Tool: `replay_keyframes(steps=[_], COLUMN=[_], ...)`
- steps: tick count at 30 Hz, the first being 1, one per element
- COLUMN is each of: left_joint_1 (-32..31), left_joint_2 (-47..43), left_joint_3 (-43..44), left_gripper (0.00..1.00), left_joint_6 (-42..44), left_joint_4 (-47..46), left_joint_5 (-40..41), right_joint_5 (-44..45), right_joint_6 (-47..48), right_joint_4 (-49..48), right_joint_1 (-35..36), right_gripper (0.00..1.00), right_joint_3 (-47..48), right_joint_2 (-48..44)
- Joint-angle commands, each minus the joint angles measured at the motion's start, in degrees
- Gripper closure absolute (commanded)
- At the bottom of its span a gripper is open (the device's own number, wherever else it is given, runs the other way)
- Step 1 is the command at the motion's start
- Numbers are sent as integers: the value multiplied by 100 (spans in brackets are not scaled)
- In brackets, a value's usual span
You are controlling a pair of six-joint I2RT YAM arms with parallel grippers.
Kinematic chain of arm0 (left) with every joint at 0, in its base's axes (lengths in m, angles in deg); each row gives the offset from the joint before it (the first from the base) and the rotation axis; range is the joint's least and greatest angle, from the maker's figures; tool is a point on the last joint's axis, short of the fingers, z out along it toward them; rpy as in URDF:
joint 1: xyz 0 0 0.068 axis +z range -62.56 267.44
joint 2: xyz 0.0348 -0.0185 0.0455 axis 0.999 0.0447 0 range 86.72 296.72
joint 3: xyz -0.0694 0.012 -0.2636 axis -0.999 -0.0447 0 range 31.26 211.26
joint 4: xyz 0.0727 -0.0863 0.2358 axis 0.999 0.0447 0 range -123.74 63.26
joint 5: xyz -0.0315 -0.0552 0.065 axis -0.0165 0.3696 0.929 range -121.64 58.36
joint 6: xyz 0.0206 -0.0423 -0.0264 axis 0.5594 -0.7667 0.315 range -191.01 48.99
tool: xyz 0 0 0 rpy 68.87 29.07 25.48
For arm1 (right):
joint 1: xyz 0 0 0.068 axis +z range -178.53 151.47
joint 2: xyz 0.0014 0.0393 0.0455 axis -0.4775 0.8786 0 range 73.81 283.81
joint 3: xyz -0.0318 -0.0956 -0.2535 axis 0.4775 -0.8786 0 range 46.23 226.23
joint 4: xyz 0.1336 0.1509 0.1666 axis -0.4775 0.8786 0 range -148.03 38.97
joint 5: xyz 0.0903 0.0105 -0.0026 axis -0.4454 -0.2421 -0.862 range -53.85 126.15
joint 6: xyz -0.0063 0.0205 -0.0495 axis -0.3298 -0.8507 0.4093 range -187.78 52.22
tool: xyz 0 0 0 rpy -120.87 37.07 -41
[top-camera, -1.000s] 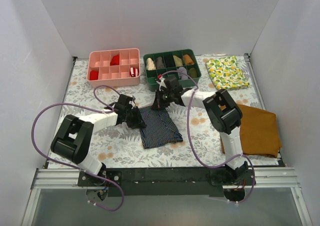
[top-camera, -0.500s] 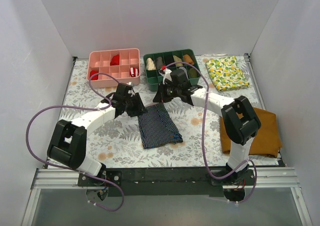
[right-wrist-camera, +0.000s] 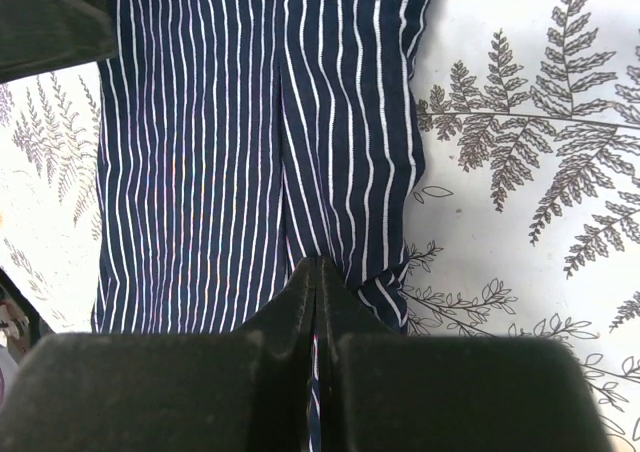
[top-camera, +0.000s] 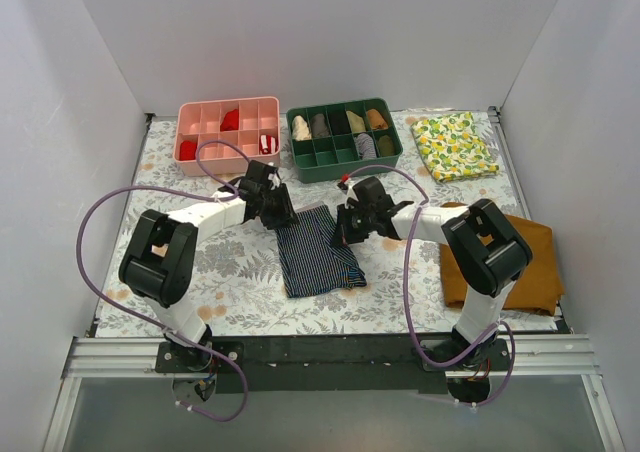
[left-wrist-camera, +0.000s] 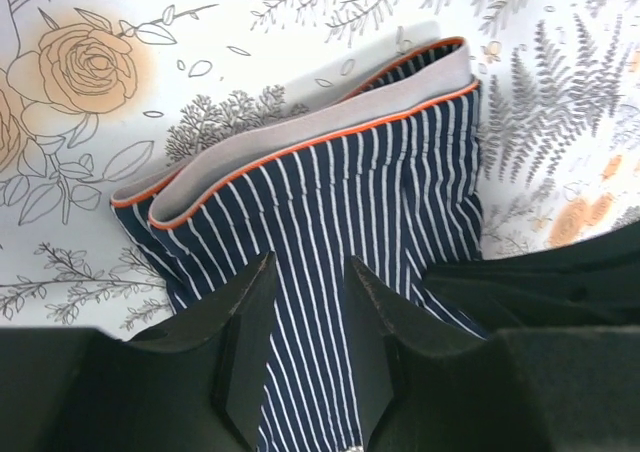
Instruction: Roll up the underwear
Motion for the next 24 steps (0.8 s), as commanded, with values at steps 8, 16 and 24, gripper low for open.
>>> replay_keyframes(steps=[8,16,24], left_joint_1=[98,116,116], left_joint_2=[-58,-206,-1243], left_joint_3=[-429,-456,-43], left_gripper=[69,67,53], left_joint_6=[1,63,221], left_joint_4=[-295,-128,205], left_joint_5=[669,705,-41], right_joint_5=[391,840,268], right_joint_6=[181,962,780], right_joint_4=[-28,598,8], right_joint_1=[-14,-6,73], right_gripper=[99,93,79], right_joint_3=[-511,-457,-634], right_joint_2=[-489,-813,-1736])
